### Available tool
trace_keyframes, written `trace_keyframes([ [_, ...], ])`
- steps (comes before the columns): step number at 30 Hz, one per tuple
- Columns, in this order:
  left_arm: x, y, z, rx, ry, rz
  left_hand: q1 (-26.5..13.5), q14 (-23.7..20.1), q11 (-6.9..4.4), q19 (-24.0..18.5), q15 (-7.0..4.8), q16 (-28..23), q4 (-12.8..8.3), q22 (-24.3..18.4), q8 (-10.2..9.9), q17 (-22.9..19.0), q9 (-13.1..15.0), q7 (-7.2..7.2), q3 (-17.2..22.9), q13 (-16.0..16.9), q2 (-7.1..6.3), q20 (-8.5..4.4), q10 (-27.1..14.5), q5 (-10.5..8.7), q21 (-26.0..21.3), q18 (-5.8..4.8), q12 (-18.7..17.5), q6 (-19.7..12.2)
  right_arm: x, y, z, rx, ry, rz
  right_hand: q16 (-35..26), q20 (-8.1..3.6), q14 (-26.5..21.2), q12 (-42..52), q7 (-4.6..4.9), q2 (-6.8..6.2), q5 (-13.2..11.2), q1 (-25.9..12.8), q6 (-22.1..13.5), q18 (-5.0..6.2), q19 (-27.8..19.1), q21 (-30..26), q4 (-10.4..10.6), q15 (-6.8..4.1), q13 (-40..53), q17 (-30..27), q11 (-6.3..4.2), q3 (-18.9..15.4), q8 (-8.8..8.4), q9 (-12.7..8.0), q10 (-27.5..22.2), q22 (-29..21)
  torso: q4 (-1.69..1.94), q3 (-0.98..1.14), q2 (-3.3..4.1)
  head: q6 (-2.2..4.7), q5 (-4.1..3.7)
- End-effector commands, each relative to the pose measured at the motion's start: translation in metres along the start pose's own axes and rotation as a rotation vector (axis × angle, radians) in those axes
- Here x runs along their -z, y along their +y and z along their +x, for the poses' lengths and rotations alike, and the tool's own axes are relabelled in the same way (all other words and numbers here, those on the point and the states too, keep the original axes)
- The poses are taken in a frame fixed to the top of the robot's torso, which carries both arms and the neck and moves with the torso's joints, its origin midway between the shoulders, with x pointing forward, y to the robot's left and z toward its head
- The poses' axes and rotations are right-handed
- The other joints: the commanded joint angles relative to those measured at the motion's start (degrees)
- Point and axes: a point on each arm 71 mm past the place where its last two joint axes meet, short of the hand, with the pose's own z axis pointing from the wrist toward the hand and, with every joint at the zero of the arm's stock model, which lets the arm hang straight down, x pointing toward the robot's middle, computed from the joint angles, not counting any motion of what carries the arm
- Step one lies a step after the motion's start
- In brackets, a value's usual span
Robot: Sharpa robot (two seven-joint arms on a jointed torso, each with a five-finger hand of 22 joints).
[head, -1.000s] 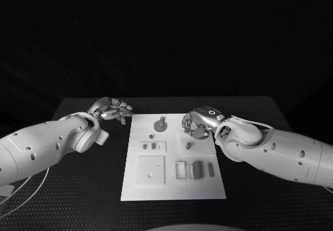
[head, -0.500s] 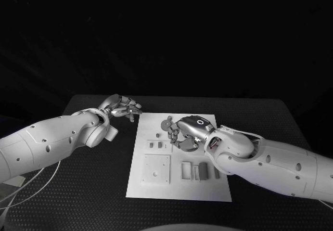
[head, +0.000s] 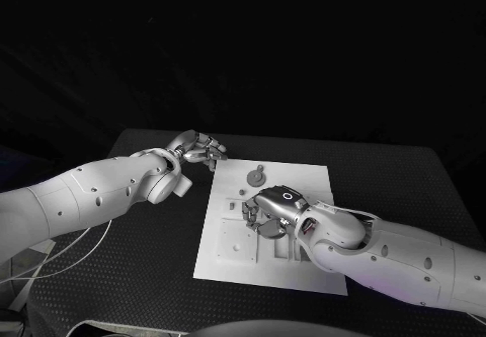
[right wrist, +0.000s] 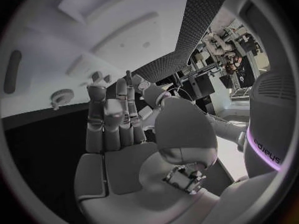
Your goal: Assemble the parts on the task board
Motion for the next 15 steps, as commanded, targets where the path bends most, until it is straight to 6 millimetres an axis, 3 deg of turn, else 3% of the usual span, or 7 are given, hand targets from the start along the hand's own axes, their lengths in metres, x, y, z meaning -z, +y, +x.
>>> trace_keyframes([
  [1,-0.001,-0.003,0.003,0.01,0.017,0.014,0.1,0.5,-0.18,0.3,0.07,-0.2,-0.1,0.1,0.0,0.1,-0.1,0.35,-0.3,-0.1,0.1,-0.02,-0.4,0.1,-0.1,2.54,0.0,-0.1,0.0,0.007,0.005,0.015,0.018,-0.036,0.3,-0.3,0.1,-0.2,-0.03,0.17,0.0,0.4,0.4,2.73,0.0,0.3,-0.2,-0.35,-0.1,0.1,0.01,0.0,0.13,-0.1,0.2,1.1,-0.06,-0.01,0.07,-0.33,0.79],
  [11,-0.001,-0.002,0.002,0.011,0.019,0.013,0.1,0.5,-0.17,0.3,0.08,-0.3,-0.1,0.1,0.0,0.2,-0.1,0.36,-0.3,-0.1,0.13,-0.01,-0.4,0.1,-0.1,2.54,0.1,-0.1,0.0,0.003,0.014,0.028,0.043,-0.027,0.3,-0.3,0.1,-0.2,-0.02,0.21,0.0,0.4,0.4,2.73,0.0,0.3,-0.2,-0.34,-0.1,0.1,0.02,0.0,0.12,0.0,0.2,1.1,-0.13,-0.03,0.07,-0.8,1.1],
  [15,-0.001,-0.003,0.003,0.011,0.019,0.013,0.1,0.5,-0.17,0.3,0.09,-0.3,-0.1,0.1,0.0,0.2,-0.1,0.36,-0.4,-0.2,0.13,0.0,-0.4,0.1,-0.1,2.54,0.1,-0.1,-0.001,0.002,0.016,0.036,0.05,-0.023,0.3,-0.3,0.1,-0.2,-0.02,0.24,0.0,0.4,0.4,2.73,0.0,0.3,-0.2,-0.34,-0.1,0.1,0.02,0.0,0.11,0.0,0.2,1.1,0.0,-0.02,0.05,-0.96,1.25],
])
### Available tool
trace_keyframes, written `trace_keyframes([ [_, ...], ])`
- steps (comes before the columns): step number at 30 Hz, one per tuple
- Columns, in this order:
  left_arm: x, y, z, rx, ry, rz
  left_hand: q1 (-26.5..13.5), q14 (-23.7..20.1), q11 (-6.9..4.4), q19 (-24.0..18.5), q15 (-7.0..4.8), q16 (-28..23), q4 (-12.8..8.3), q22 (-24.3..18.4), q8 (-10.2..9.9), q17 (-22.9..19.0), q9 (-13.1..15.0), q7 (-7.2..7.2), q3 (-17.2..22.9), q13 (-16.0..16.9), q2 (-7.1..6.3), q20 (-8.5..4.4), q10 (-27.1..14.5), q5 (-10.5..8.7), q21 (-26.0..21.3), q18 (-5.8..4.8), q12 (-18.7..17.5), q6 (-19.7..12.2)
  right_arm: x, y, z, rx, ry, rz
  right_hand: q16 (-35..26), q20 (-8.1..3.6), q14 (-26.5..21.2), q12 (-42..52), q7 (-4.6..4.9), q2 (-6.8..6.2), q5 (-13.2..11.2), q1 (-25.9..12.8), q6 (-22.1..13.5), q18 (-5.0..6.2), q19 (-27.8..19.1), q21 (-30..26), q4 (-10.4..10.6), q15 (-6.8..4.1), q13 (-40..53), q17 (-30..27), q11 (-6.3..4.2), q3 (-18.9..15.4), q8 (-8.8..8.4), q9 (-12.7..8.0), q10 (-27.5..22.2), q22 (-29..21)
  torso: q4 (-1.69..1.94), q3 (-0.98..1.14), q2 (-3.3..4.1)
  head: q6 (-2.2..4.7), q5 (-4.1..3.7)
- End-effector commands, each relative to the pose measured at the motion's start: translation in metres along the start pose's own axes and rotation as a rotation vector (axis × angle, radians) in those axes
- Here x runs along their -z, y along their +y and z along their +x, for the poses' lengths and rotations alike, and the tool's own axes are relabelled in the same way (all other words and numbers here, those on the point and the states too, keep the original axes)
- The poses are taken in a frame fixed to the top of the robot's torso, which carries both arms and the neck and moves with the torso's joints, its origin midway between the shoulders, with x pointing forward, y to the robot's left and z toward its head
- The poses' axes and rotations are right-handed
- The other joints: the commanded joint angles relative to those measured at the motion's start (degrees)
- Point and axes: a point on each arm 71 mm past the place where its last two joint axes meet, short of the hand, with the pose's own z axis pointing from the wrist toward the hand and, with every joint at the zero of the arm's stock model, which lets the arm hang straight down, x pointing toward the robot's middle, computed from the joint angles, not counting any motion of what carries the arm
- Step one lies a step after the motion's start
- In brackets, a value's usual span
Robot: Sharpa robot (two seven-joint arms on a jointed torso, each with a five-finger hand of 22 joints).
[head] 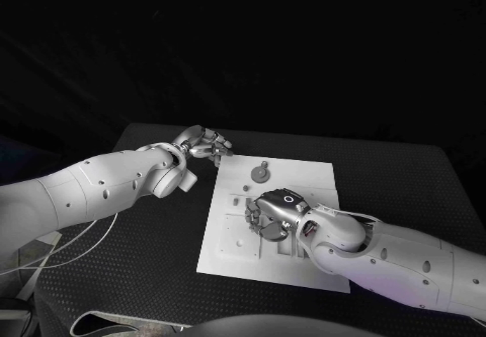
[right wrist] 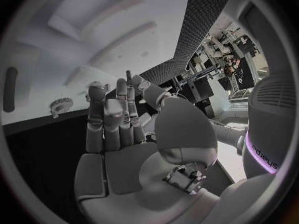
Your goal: Assemble the parts on the task board
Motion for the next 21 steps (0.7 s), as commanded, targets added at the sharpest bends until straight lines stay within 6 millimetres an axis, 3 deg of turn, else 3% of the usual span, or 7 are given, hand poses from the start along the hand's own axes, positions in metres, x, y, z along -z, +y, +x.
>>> trace_keyframes([
  [1,0.0,-0.002,0.002,0.01,0.014,0.012,0.1,0.5,-0.15,0.3,0.01,-0.3,-0.1,0.1,0.0,0.1,-0.1,0.38,-0.4,-0.1,0.13,-0.01,-0.4,0.1,-0.1,2.54,0.1,-0.1,-0.001,0.001,0.002,0.022,0.018,-0.013,0.3,-0.41,0.1,-0.3,-0.02,0.24,0.0,0.4,0.4,2.73,-0.1,0.3,-0.2,-0.35,-0.1,0.1,0.02,0.0,0.18,0.0,0.2,1.1,0.1,-0.03,-0.03,-0.1,0.09],
  [10,0.0,-0.003,0.002,0.009,0.017,0.014,0.3,0.5,-0.15,0.2,0.01,-0.4,-0.3,0.1,0.1,0.3,-0.1,0.32,-0.4,-0.2,0.1,-0.01,-0.4,0.1,-0.2,2.56,0.1,-0.1,-0.003,-0.002,0.014,0.029,0.041,-0.005,0.3,-0.4,0.1,-0.3,-0.01,0.26,0.0,0.4,0.3,2.73,-0.1,0.3,-0.2,-0.34,-0.1,0.1,0.02,0.0,0.17,0.1,0.2,1.1,0.07,-0.05,-0.02,-0.44,0.22],
  [15,0.001,-0.002,0.001,0.009,0.016,0.014,0.3,0.6,-0.15,0.3,0.01,-0.4,-0.3,0.1,0.1,0.3,-0.1,0.32,-0.4,-0.2,0.11,0.0,-0.4,0.09,-0.2,2.55,0.1,-0.1,-0.003,-0.004,0.023,0.038,0.052,0.003,0.3,-0.4,0.1,-0.3,-0.01,0.28,0.0,0.3,0.3,2.73,-0.1,0.3,-0.2,-0.34,-0.1,0.1,0.03,0.0,0.16,0.1,0.2,1.1,0.25,-0.02,0.04,-0.78,0.3],
  [21,0.001,-0.002,0.001,0.009,0.016,0.014,0.3,0.6,-0.15,0.3,0.01,-0.5,-0.3,0.1,0.1,0.4,-0.1,0.32,-0.4,-0.2,0.12,0.0,-0.4,0.09,-0.2,2.56,0.1,-0.1,-0.002,-0.008,0.023,0.049,0.049,0.015,0.3,-0.41,0.1,-0.4,-0.01,0.3,0.0,0.4,0.3,2.73,-0.1,0.3,-0.3,-0.34,-0.1,0.1,0.03,0.0,0.16,0.1,0.3,1.1,0.12,0.0,0.01,-0.89,0.62],
])
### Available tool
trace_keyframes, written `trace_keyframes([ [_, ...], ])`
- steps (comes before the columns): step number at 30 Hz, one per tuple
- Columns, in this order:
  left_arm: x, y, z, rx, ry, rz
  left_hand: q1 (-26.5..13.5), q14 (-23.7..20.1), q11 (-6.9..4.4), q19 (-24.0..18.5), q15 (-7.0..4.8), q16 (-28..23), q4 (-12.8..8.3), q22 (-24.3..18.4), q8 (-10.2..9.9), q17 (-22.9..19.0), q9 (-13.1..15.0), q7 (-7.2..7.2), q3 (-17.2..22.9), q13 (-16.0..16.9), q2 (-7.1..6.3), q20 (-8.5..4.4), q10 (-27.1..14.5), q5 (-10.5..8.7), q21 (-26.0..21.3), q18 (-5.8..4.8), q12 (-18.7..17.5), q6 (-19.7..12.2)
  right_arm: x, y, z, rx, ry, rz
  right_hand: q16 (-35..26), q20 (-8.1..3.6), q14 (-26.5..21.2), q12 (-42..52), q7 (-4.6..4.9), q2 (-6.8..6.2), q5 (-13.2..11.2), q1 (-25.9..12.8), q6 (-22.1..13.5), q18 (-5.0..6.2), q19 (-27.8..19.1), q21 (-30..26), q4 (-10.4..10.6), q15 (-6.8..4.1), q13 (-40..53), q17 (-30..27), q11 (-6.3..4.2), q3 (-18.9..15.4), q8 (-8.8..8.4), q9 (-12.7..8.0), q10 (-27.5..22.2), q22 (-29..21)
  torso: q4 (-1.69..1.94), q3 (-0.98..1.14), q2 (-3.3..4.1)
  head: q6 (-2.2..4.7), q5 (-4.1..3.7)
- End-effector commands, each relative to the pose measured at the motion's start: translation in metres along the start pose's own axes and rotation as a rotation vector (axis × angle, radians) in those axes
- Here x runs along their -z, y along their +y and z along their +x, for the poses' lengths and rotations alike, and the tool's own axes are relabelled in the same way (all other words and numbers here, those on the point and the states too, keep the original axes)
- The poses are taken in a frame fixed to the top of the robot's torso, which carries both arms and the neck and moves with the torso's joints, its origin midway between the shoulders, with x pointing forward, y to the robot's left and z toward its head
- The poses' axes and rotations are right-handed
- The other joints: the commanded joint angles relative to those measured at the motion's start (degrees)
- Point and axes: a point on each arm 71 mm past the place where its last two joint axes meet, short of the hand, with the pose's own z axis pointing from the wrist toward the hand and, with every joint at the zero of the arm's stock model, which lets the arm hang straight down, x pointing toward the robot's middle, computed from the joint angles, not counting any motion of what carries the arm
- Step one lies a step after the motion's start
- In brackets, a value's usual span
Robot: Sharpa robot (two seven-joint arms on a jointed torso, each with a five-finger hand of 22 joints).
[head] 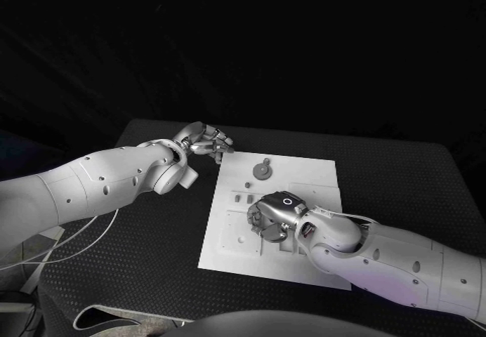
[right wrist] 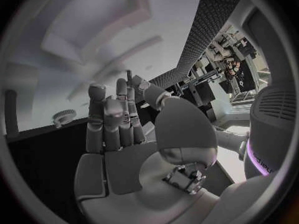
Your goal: Assemble the parts on the task board
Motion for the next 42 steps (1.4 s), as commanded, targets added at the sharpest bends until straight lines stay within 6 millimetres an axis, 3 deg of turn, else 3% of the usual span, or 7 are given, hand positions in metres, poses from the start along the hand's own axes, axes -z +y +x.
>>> trace_keyframes([
  [1,-0.0004,-0.0027,0.002,0.008,0.013,0.015,0.3,0.6,-0.05,0.3,0.01,-0.3,-0.1,0.1,0.1,0.1,-0.1,0.41,-0.2,-0.1,0.12,-0.01,-0.5,0.09,-0.2,2.56,0.1,0.0,0.0015,-0.002,0.0029,0.029,0.012,-0.002,0.3,-0.45,0.0,-0.4,-0.02,0.31,0.0,0.4,0.3,2.73,-0.1,0.3,-0.3,-0.45,-0.1,0.1,0.03,0.0,0.31,0.0,0.3,1.1,-0.09,-0.02,0.01,-0.07,0.16],
  [11,0.0,-0.0023,0.0012,0.007,0.011,0.014,0.3,0.6,-0.05,0.3,0.01,-0.3,-0.2,0.1,0.1,0.2,-0.1,0.41,-0.3,-0.1,0.12,-0.01,-0.5,0.09,-0.2,2.56,0.1,0.0,0.0021,-0.0024,0.0027,0.029,0.01,-0.001,0.3,-0.45,0.0,-0.4,-0.02,0.31,0.0,0.4,0.3,2.73,-0.1,0.3,-0.3,-0.45,-0.1,0.1,0.03,0.0,0.31,0.1,0.3,1.1,-0.18,0.07,-0.01,-0.1,0.33],
  [42,0.0007,-0.0016,-0.0003,0.004,0.007,0.012,0.4,0.6,-0.05,0.3,0.01,-0.4,-0.2,0.2,0.1,0.4,-0.1,0.42,-0.3,-0.3,0.13,-0.01,-0.5,0.1,-0.3,2.57,0.1,0.0,0.0099,0.0026,-0.0035,0.035,-0.034,-0.008,0.3,-0.48,0.0,-0.5,-0.04,0.27,0.0,0.4,0.3,2.73,-0.1,0.3,-0.3,-0.47,-0.1,0.1,0.01,0.0,0.31,0.2,0.4,1.1,-0.22,0.04,-0.03,-0.06,0.28],
])
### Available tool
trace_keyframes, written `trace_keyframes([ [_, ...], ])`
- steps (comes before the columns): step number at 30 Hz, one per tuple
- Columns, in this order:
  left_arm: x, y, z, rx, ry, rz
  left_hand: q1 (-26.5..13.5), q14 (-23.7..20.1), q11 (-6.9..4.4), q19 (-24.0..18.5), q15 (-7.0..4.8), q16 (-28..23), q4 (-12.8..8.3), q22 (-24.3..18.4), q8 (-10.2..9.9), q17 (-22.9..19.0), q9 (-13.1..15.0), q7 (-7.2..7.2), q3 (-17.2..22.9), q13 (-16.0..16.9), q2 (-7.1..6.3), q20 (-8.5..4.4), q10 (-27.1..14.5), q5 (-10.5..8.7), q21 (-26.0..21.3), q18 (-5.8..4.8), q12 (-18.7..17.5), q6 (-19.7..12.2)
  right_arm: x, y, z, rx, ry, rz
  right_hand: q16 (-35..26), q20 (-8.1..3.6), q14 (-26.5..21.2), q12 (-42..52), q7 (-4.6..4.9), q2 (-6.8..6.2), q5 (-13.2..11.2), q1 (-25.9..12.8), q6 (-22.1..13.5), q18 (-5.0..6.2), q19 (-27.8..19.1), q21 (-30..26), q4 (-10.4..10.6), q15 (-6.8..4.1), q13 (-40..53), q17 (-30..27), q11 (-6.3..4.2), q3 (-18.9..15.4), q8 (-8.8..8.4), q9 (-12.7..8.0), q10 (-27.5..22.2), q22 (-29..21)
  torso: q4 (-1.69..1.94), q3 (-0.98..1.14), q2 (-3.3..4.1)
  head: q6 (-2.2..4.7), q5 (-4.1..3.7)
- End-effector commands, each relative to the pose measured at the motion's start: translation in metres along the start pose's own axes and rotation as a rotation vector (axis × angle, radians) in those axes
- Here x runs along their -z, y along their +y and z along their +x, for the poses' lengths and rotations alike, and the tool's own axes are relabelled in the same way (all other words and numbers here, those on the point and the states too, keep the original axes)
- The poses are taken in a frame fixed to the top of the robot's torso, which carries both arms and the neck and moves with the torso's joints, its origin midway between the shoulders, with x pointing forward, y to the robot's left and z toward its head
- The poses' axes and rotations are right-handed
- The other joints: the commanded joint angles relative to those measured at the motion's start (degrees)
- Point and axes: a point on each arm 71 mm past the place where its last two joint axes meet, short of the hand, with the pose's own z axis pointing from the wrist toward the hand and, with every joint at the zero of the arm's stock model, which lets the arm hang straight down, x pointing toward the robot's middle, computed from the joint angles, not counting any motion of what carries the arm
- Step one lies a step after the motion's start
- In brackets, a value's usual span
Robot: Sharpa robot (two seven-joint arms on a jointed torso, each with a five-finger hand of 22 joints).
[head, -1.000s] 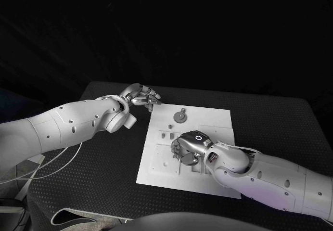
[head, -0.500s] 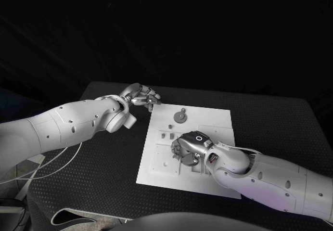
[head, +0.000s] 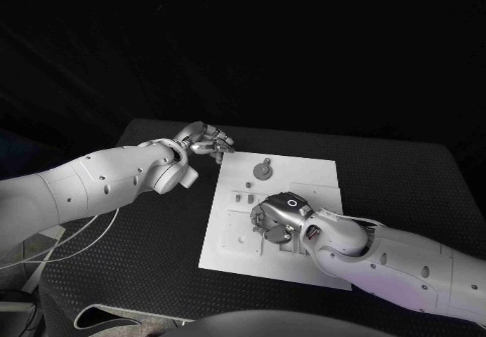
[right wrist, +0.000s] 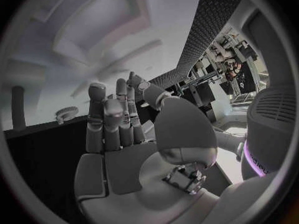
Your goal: Assemble the parts on the task board
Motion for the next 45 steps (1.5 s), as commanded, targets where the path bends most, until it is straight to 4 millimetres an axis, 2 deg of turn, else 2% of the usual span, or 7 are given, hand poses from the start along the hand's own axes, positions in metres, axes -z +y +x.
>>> trace_keyframes([
  [1,0.0,-0.002,0.001,0.005,0.009,0.013,0.4,0.3,-0.15,0.4,-0.05,-0.2,-0.1,0.1,0.1,0.1,-0.1,0.53,-0.1,-0.1,0.14,-0.11,-0.3,0.1,-0.3,2.57,0.1,0.1,0.002,0.003,-0.003,0.029,-0.02,-0.009,0.3,-0.3,0.1,-0.3,-0.09,0.09,0.1,0.3,0.5,2.73,0.0,0.4,-0.2,-0.37,-0.1,0.1,0.1,0.0,0.22,0.1,0.5,1.1,-0.05,0.03,0.0,-0.01,-0.02],
  [23,0.0,-0.001,0.0,0.004,0.007,0.01,0.4,0.3,-0.14,0.4,-0.04,-0.3,-0.1,0.1,0.2,0.2,-0.1,0.52,-0.2,-0.2,0.14,-0.1,-0.4,0.09,-0.3,2.58,0.1,0.1,-0.007,0.022,-0.013,0.218,-0.05,-0.095,0.5,-0.41,0.2,-0.4,-0.2,-0.6,0.1,0.5,0.8,2.73,0.3,0.6,-0.1,-0.47,0.0,0.2,0.0,0.1,0.28,0.3,0.9,1.1,0.02,0.0,0.0,0.02,0.22],
  [32,0.0,-0.002,0.0,0.004,0.009,0.01,0.4,0.3,-0.14,0.4,-0.04,-0.4,-0.1,0.1,0.2,0.3,-0.1,0.5,-0.2,-0.2,0.14,-0.1,-0.4,0.09,-0.3,2.58,0.1,0.0,-0.012,0.021,-0.015,0.265,-0.003,-0.097,0.5,-0.43,0.2,-0.5,-0.21,-0.64,0.1,0.5,0.9,2.73,0.4,0.6,-0.1,-0.48,0.0,0.2,-0.01,0.1,0.26,0.3,1.0,1.1,0.05,-0.05,0.02,0.0,0.33],
  [45,0.0,-0.002,-0.001,0.004,0.008,0.011,0.4,0.3,-0.11,0.4,-0.02,-0.4,-0.1,0.1,0.2,0.4,-0.1,0.51,-0.2,-0.3,0.15,-0.09,-0.5,0.09,-0.3,2.58,0.0,0.0,-0.009,0.015,-0.008,0.305,0.067,-0.091,0.5,-0.42,0.2,-0.5,-0.2,-0.59,0.1,0.4,0.9,2.73,0.4,0.6,0.0,-0.48,-0.1,0.3,-0.01,0.1,0.22,0.3,1.0,1.1,-0.02,-0.09,0.0,-0.58,0.63],
])
